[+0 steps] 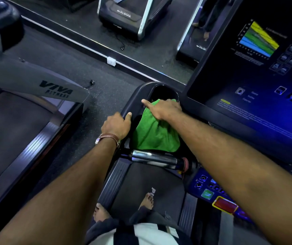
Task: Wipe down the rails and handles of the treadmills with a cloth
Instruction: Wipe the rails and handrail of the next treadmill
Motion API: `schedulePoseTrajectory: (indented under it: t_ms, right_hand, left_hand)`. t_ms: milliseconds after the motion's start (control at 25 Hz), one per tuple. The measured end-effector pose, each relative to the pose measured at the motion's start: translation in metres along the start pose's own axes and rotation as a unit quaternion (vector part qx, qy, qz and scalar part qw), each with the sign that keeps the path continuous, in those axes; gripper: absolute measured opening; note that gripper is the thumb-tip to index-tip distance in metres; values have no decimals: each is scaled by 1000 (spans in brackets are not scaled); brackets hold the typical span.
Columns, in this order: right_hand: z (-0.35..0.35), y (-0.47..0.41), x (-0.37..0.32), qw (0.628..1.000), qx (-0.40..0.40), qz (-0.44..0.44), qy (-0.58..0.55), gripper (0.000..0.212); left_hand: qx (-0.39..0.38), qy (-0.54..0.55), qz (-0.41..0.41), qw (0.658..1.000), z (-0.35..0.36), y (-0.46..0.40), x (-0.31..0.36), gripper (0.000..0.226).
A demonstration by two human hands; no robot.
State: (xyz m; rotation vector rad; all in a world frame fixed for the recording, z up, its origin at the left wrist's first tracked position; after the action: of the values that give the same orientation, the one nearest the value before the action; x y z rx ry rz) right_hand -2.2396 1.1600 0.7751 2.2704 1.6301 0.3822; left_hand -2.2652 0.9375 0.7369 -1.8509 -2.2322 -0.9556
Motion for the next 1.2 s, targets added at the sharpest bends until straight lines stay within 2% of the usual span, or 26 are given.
schedulePoseTrajectory:
  t_ms: [120,280,480,600,640,720,800,880,960,1080,1200]
  right_hand:
    - [7,-8,2,998,-41,38,2,122]
    - [2,-20,15,999,20,19,-21,117]
    - [0,-32,-20,978,55,-70,-190,108]
    - [11,-29,-23,944,35,-59,-322,111]
    - [13,-23,-22,948,44,-52,-311,106]
    - [7,-7,-21,967,122,-78,-210,76]
    - [4,23,-32,956,219,-180,-72,58]
    - [21,53,-55,915,259,-296,94,57]
    - [39,64,-77,871,253,-369,205,60]
    - [54,77,-87,836,220,-448,229,64]
    - [86,109,-61,737,144,-589,299,52]
  left_hand:
    - [2,7,2,1000,-1,-2,-2,61]
    - [6,8,9,1000,0,-3,1,61]
    - [14,-4,4,1000,0,-4,8,61]
    - [10,-2,1,1000,1,-6,8,61]
    - [6,-2,-1,1000,2,-6,7,62]
    - [-2,2,-6,1000,2,-6,4,63]
    - [-9,3,-4,1000,3,-7,1,63]
    - [-19,3,1,1000,4,-5,-1,63]
    - [-34,8,6,999,5,-4,-2,60]
    - [-65,33,35,997,4,2,-3,50]
    - [-105,64,65,990,6,8,-24,49]
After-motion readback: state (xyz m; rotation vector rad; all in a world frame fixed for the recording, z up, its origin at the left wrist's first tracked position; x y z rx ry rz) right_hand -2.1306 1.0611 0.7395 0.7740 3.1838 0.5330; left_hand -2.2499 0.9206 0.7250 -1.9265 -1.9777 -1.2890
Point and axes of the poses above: each hand's wrist, its own y-axis away from the middle knuckle, its own z-axis out of the palm, x = y × z, the point moved 10 cm from there along -y, towards the middle knuckle, and after that the axes turned 14 degrees about -z, right-handed, at the moved point
